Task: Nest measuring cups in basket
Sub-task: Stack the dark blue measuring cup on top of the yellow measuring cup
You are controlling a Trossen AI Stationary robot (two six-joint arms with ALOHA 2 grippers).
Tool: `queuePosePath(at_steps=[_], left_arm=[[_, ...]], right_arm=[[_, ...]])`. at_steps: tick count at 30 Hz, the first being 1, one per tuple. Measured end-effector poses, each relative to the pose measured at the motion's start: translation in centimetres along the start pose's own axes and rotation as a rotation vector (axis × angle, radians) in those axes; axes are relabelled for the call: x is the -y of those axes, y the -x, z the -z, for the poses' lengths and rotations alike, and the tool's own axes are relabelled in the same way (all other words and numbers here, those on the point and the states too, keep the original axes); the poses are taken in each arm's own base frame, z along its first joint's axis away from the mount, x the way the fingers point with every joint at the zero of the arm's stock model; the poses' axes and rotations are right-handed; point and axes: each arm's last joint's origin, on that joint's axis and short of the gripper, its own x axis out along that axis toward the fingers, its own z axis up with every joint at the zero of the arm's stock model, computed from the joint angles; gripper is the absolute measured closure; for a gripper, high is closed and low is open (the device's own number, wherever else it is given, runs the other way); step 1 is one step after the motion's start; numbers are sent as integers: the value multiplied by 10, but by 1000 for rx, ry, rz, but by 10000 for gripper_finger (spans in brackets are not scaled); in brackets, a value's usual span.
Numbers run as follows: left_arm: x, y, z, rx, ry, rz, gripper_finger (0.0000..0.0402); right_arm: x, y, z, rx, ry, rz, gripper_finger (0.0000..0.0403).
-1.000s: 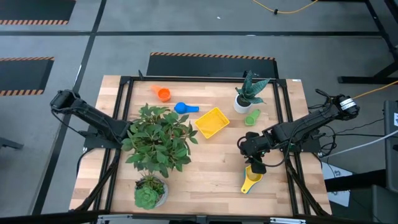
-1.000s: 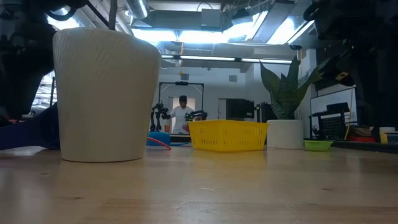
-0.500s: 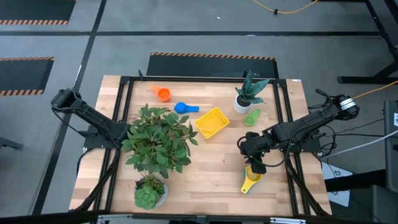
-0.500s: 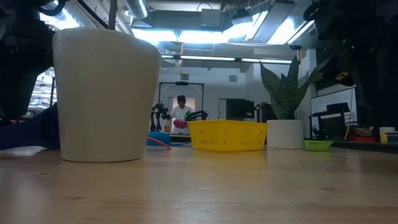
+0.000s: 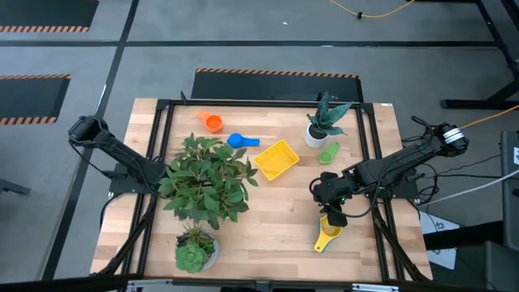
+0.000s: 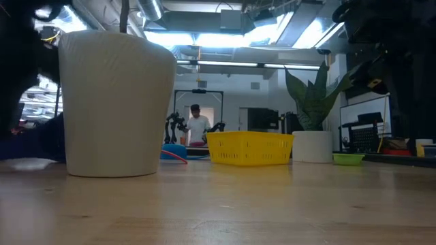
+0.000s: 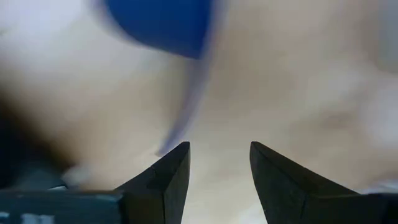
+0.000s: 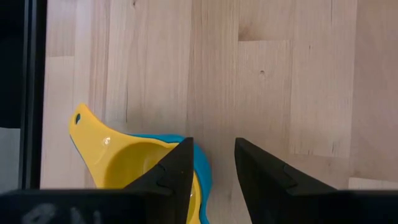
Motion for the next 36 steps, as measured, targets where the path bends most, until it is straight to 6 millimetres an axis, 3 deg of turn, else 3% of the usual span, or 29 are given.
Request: queuePosePath(at_steps=[12, 19, 31, 36], left_arm=[[1, 0, 2, 29, -15, 9, 241], [1, 0, -1, 136, -17, -2, 241], [10, -33, -1, 122, -58, -112, 244], [10, -35, 0, 108, -60, -120, 278]], right_arm=[[0, 0, 0, 2, 0, -1, 281], [0, 0, 0, 3, 0, -1, 281], [0, 0, 0, 2, 0, -1, 281], [0, 0, 0, 3, 1, -1, 281]])
